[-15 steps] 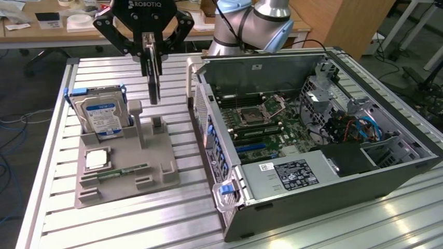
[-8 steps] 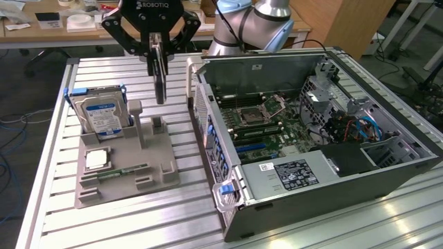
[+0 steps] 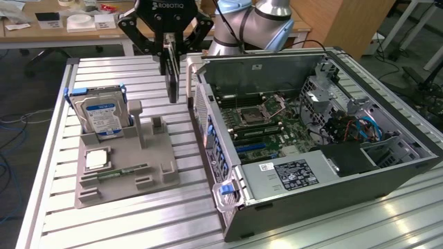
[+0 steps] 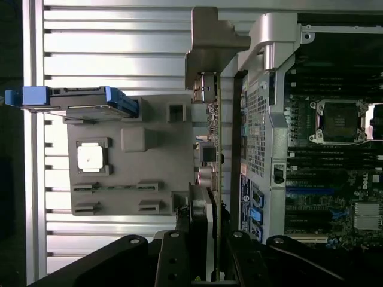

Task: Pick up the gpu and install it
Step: 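Pick up the gpu and move the gpu toward the slot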

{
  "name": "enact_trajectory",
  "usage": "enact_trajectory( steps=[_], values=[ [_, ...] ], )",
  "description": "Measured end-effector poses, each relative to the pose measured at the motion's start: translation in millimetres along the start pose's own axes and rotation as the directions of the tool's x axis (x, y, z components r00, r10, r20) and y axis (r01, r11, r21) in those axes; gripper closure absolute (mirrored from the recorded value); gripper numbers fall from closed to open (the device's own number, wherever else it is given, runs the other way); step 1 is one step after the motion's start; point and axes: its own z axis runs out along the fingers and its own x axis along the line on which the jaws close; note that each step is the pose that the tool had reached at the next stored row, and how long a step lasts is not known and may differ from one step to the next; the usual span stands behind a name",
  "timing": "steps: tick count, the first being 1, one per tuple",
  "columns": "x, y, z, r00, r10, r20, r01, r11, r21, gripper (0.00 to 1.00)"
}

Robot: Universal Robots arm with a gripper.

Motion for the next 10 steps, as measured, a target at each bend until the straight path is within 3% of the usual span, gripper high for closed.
enact_trajectory(
  steps=[10],
  values=[
    [-23.9,0.1,0.1,1.0000,0.000,0.0000,0.000,1.0000,0.0000,0.72]
  ],
)
